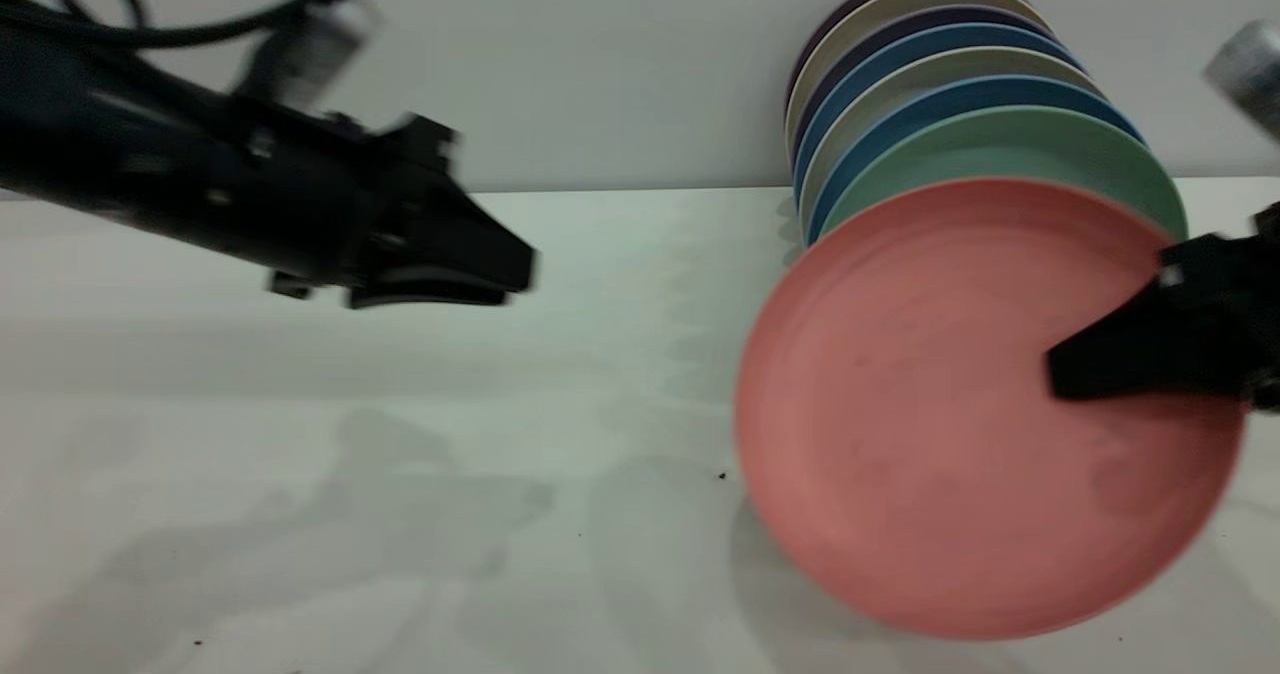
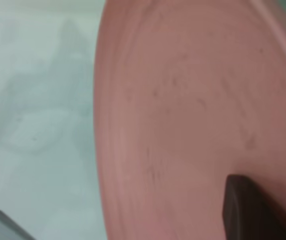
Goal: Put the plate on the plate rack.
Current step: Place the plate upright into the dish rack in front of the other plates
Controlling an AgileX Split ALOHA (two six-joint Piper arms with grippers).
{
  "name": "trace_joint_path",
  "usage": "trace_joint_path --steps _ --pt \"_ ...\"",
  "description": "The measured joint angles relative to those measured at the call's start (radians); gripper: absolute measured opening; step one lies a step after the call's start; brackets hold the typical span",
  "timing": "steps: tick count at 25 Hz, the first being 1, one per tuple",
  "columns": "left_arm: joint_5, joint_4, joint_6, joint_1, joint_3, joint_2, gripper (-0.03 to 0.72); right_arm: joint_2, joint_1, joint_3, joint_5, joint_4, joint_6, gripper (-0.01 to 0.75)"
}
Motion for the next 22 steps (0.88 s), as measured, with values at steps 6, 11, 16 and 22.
trace_joint_path --steps 6,11,16,22 --pt "0.027 0.096 -0.042 0.142 -0.002 0.0 0.355 -0.142 -0.1 0.0 0.0 -0.199 -0.094 0.131" --pt "0.022 0.101 -0.044 0.183 -0.002 0.0 0.364 -0.23 -0.108 -0.028 0.012 -0.298 -0.277 0.131" --pt "0.014 0.104 -0.026 0.183 -0.002 0.0 0.364 -0.256 -0.108 -0.117 0.018 -0.349 -0.361 0.131" --pt "0.005 0.108 -0.008 0.183 -0.002 0.0 0.366 -0.256 -0.108 -0.246 0.032 -0.428 -0.361 0.131"
